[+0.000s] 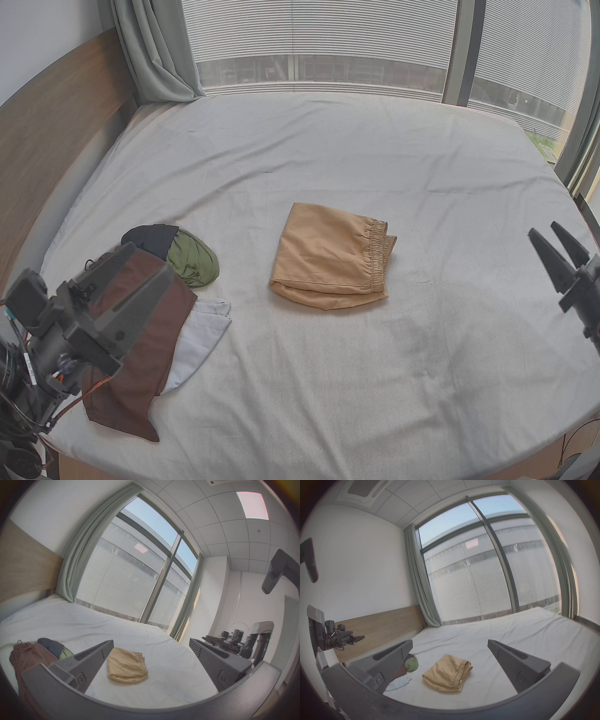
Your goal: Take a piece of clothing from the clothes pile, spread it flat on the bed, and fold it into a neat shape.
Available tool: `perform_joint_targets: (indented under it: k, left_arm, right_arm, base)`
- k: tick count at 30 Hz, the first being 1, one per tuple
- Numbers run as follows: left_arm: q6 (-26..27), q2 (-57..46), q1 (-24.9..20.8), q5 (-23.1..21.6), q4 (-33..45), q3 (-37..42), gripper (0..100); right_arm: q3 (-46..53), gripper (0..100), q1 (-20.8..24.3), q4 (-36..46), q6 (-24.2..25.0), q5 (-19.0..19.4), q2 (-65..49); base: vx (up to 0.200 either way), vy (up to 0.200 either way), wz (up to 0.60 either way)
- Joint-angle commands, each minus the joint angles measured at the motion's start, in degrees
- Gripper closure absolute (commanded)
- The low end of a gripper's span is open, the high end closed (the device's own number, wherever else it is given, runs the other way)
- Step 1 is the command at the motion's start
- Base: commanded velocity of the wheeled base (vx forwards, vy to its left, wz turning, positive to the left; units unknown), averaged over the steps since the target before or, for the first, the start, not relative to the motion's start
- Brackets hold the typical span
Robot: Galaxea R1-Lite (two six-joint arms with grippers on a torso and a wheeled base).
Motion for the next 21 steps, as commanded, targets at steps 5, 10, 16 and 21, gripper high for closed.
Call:
perform_joint_targets:
  k: [5, 10, 16, 21]
  left_arm:
    - [1.8, -15.5, 9.5, 1.6, 2.0, 6.8, 0]
    - [1.9, -24.5, 13.0, 1.5, 8.8, 6.8, 0]
    - [3.7, -43.2, 14.6, 0.9, 36.8, 6.8, 0]
    - [6.2, -59.2, 20.5, -4.4, 62.9, 6.8, 0]
  right_arm:
    - [8.2, 0, -2.8, 13.7, -4.6, 0.4, -27.2]
    - [8.1, 0, -3.5, 42.1, -5.3, 0.4, -50.4]
    - [8.2, 0, -5.7, 68.3, -5.9, -0.1, -70.0]
    - [8.2, 0, -5.7, 78.9, -7.6, -10.0, -69.0]
  base:
    - [0.0, 0.0, 0.0]
    - [0.0, 0.0, 0.0]
    - [0.0, 0.0, 0.0]
    - [0.0, 0.0, 0.0]
